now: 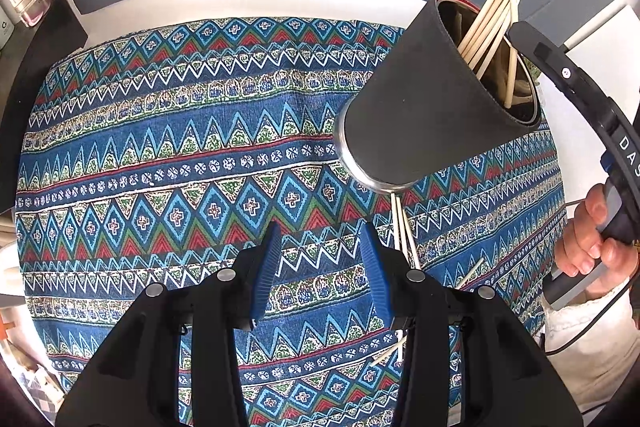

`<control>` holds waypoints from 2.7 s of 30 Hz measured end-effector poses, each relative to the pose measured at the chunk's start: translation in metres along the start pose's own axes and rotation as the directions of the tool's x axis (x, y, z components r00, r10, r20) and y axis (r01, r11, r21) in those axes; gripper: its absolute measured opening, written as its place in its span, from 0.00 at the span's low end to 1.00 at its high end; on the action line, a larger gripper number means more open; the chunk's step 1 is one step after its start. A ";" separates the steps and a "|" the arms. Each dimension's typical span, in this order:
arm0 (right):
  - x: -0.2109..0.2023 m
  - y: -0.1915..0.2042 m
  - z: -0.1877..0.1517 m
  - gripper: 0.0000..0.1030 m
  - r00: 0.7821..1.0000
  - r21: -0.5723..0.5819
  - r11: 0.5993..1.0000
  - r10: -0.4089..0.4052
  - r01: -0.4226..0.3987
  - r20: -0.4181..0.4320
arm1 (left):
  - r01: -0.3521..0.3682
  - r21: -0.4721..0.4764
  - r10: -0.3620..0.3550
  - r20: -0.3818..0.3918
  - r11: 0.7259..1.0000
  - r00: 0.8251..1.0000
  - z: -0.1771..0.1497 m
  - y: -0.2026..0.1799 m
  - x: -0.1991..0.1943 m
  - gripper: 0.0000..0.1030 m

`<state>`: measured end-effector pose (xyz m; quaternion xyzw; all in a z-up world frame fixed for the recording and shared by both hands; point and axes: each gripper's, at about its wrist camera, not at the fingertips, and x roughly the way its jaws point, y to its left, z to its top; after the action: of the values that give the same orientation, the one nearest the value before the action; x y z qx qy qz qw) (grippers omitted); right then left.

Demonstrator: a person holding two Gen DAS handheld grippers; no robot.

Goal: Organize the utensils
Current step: 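Lower the stick into the black holder and open the right tool, then move both tools down to the remaining sticks at the holder's base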

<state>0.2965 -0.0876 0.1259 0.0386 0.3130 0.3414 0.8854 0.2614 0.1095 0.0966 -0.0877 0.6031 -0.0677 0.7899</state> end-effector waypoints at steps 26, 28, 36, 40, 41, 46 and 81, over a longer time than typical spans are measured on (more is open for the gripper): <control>-0.019 0.012 -0.004 0.26 0.947 -0.068 0.971 -0.238 0.228 -0.216 | -0.040 -0.013 0.040 0.030 0.999 0.999 -0.028 -0.007 -0.035 0.50; -0.039 0.009 -0.008 0.34 0.951 -0.049 0.969 -0.246 0.241 -0.189 | -0.051 -0.003 0.051 0.016 0.999 0.999 -0.032 -0.009 -0.032 0.55; -0.101 -0.022 -0.071 0.68 0.890 -0.066 0.915 -0.402 0.397 -0.216 | -0.062 0.178 0.073 -0.052 0.982 0.996 -0.049 -0.052 0.008 0.74; -0.108 -0.055 -0.126 0.69 0.826 0.027 0.883 -0.428 0.469 -0.367 | -0.042 0.280 0.072 -0.097 0.959 0.993 -0.063 -0.078 0.036 0.78; -0.110 -0.062 -0.137 0.69 0.816 0.059 0.875 -0.421 0.481 -0.396 | -0.039 0.290 0.074 -0.111 0.956 0.991 -0.066 -0.082 0.042 0.78; -0.103 -0.066 -0.171 0.69 0.838 0.232 0.879 -0.272 0.417 -0.473 | -0.055 0.236 0.096 -0.165 0.970 0.982 -0.076 -0.073 0.068 0.78; -0.010 0.012 -0.192 0.67 0.817 -0.161 0.952 -0.305 0.259 -0.490 | -0.125 0.116 0.142 -0.159 0.985 0.977 -0.034 -0.125 0.142 0.88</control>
<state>0.1724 -0.1124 -0.0196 -0.1384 0.5226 0.2176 0.8127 0.2661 -0.0447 -0.0179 0.0007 0.6671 -0.0533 0.7430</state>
